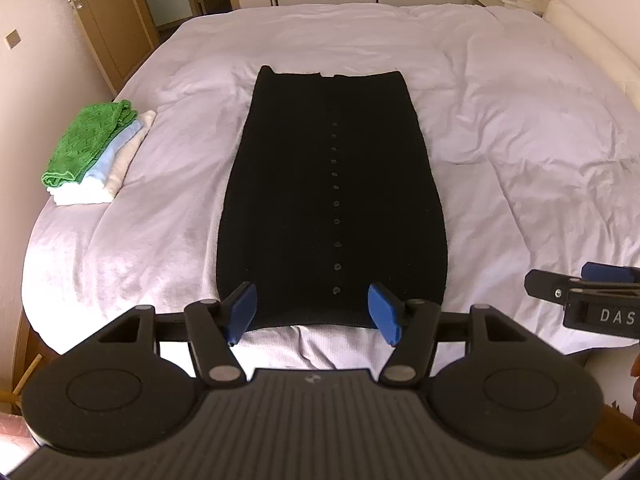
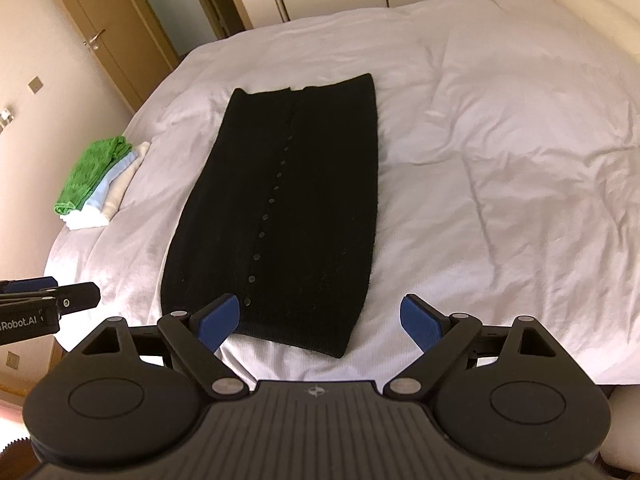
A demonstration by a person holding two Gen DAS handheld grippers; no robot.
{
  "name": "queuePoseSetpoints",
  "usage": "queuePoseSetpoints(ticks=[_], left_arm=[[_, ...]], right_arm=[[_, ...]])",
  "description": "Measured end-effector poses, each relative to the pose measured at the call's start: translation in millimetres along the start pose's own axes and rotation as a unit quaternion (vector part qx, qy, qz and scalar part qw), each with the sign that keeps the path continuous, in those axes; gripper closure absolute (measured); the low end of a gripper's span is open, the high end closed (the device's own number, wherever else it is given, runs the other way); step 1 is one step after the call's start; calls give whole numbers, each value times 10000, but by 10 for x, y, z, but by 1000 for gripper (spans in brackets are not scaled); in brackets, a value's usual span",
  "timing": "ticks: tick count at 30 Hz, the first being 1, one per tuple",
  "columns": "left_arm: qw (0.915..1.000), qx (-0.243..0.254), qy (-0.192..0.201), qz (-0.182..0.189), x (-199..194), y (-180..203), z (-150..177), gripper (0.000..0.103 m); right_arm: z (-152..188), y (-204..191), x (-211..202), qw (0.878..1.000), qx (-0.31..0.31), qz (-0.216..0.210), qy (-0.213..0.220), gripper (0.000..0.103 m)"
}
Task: Fold clothes
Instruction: 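Move both grippers toward the hem of the black skirt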
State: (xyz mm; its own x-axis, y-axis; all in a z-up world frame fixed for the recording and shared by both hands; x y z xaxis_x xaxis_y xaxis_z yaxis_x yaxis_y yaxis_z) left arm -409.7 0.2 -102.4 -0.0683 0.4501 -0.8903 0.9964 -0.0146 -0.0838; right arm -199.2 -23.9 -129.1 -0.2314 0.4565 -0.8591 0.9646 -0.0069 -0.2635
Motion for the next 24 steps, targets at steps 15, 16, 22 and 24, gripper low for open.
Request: queuePoseSetpoints(ticks=[15,16,22,24], left_arm=[[9986,-388,-352,-1,656,-818,17,43],[9985,-386,-396,-17,733,-902,25,43],[9977,-196,-643,-59,1163,-1319,71,43],[9980,47,-626,-13,1324,-1402,99,43]], right_arm=[[49,107,436,9987,223,342,-309,13],[57,125,480,9983,264,383,-339,13],[119,112,809,9957,369,625,-581,13],[143,69,939,9951,290,700,-643,13]])
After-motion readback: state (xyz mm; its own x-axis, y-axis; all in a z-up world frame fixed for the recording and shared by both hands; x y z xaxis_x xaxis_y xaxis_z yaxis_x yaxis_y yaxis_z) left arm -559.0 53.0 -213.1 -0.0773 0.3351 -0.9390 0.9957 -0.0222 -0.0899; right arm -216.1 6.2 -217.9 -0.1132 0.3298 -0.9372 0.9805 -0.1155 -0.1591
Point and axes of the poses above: each gripper's, at about its wrist camera, not at the fingertips, and x roughly the way its jaws point, y to its right, z to its underside, the point moved 7 cm from there along x, roughly the way its jaws point, and after that the axes turned 5 degrees about -y, right-handed, at the moved point
